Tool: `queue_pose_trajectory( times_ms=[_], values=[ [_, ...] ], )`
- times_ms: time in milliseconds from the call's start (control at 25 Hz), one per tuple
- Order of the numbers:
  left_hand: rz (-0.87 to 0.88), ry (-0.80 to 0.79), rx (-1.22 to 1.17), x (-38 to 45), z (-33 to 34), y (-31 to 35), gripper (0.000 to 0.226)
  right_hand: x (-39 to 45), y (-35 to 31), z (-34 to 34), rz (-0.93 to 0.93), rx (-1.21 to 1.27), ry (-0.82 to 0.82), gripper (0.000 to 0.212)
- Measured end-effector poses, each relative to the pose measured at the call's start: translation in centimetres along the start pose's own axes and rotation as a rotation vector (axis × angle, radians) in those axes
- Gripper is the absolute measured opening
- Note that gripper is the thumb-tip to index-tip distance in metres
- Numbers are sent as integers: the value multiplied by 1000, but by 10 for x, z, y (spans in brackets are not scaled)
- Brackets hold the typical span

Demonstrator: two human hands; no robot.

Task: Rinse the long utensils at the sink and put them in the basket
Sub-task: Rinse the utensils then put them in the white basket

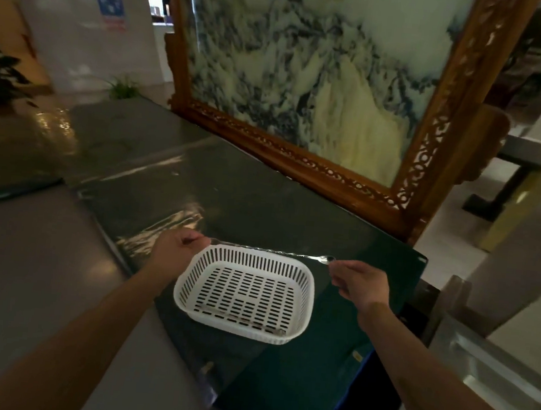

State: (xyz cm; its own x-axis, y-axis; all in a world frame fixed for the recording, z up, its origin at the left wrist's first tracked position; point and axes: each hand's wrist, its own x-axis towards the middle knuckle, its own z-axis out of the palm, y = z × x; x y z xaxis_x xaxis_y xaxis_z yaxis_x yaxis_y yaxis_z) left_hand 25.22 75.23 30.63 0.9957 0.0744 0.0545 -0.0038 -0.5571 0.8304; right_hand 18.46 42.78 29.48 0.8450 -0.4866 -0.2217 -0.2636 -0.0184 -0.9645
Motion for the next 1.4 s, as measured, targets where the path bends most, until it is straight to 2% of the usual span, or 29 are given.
queue_pose_trajectory(
  times_ms=[240,480,680,880,1080,1160,1240,1320,1400],
  values=[
    [-25,7,64,27,-6,-22,27,24,6,36,3,-159,-19,7],
    [-102,-46,113,61,12,-47,20,60,26,57,20,-308,-11,13],
    [-213,-111,154,100,39,-81,6,88,51,79,45,-559,-18,19],
    [-320,-186,295,126,76,-121,9,112,83,108,145,-852,-81,19],
    [-373,-212,474,143,110,-149,20,134,111,131,186,-1019,-56,16],
    [-411,-184,490,149,123,-154,19,140,121,139,240,-1015,-48,15],
    [-408,-166,478,154,135,-155,17,145,132,145,335,-898,-46,16],
    [-385,-213,455,158,146,-157,23,146,140,147,410,-804,-11,20],
    [-386,-284,419,162,152,-159,11,146,143,149,448,-711,12,20]
  ],
)
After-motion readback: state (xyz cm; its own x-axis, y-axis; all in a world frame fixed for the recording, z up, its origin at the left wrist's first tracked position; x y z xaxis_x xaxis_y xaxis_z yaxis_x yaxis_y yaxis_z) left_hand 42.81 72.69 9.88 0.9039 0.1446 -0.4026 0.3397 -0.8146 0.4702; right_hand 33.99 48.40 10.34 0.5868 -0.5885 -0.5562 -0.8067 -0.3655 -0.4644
